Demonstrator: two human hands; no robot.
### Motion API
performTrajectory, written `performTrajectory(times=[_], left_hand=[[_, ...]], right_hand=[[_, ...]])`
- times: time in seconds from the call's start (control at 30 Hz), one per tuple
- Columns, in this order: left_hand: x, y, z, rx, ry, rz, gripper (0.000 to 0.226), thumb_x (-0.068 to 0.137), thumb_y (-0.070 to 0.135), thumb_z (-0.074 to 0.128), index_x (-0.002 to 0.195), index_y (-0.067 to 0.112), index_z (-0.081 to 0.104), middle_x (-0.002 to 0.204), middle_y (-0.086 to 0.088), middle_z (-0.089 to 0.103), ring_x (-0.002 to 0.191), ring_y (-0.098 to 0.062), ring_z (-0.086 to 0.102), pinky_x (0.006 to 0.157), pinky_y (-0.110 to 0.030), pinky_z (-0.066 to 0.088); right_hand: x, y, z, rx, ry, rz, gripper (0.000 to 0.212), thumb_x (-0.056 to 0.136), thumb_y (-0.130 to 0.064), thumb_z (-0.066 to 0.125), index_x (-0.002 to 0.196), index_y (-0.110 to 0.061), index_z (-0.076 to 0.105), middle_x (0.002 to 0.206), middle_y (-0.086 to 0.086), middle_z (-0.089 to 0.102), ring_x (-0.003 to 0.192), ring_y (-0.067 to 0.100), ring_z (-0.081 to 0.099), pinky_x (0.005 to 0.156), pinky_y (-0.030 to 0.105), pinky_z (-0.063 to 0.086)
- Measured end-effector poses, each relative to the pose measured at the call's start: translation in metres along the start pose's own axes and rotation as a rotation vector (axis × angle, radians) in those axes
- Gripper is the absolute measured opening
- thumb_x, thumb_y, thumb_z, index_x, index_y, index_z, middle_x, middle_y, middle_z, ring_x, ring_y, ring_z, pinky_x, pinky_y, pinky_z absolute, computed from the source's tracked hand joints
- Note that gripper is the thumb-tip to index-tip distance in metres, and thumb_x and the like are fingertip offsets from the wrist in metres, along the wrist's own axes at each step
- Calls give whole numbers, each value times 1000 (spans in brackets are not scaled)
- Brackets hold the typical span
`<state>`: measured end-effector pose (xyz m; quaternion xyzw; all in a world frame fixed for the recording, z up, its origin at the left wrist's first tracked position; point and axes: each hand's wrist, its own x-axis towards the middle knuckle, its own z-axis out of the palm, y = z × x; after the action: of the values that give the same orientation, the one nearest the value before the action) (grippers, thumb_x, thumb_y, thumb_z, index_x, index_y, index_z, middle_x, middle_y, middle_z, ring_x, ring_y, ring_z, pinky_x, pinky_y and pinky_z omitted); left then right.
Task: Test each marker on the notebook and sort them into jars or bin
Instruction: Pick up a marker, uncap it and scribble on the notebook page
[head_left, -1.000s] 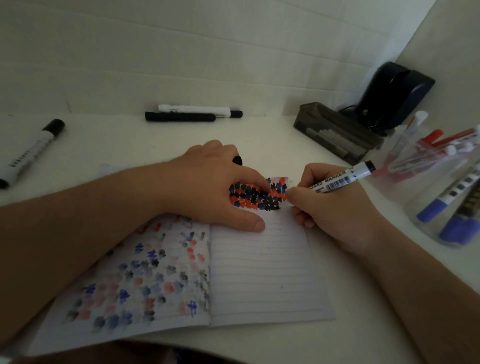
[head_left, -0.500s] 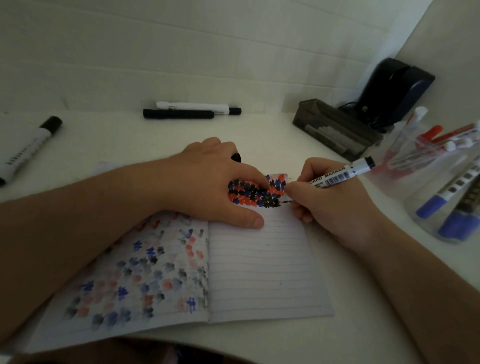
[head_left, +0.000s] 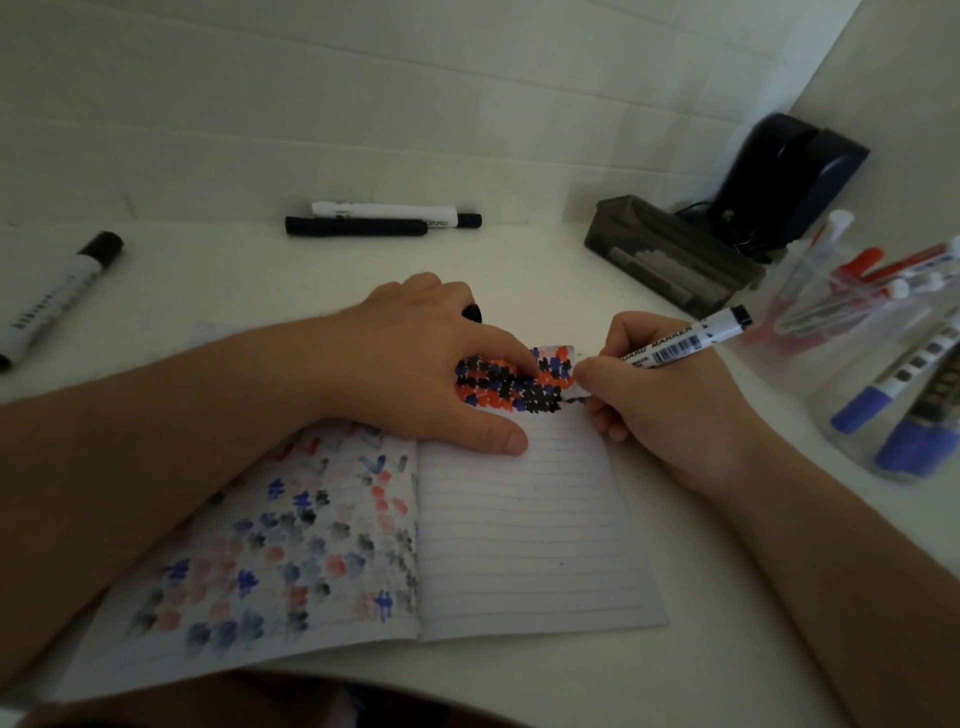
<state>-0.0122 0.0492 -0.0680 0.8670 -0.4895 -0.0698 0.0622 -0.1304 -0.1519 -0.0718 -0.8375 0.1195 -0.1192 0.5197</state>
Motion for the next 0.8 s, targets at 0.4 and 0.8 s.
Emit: performTrajectory(times=[0.4,0.8], left_hand=[[-3,1,1,-88,82,9,45,98,66,38,142,63,28,100,16,41,99,-11,39,88,-34,34],[-3,-4,0,-415,268,63,15,103,35,53,118,34,50,112,21,71,100,6,63,86,-23,53]], right_hand=[[3,2,-2,124,0,-15,31,89,-1,69,66,-11,51,55,13,54,44,21,47,41,25,36],[2,1,-17,692,-236,-20,39,77,-32,52,98,-9,75,73,8,57,57,19,39,46,22,27]])
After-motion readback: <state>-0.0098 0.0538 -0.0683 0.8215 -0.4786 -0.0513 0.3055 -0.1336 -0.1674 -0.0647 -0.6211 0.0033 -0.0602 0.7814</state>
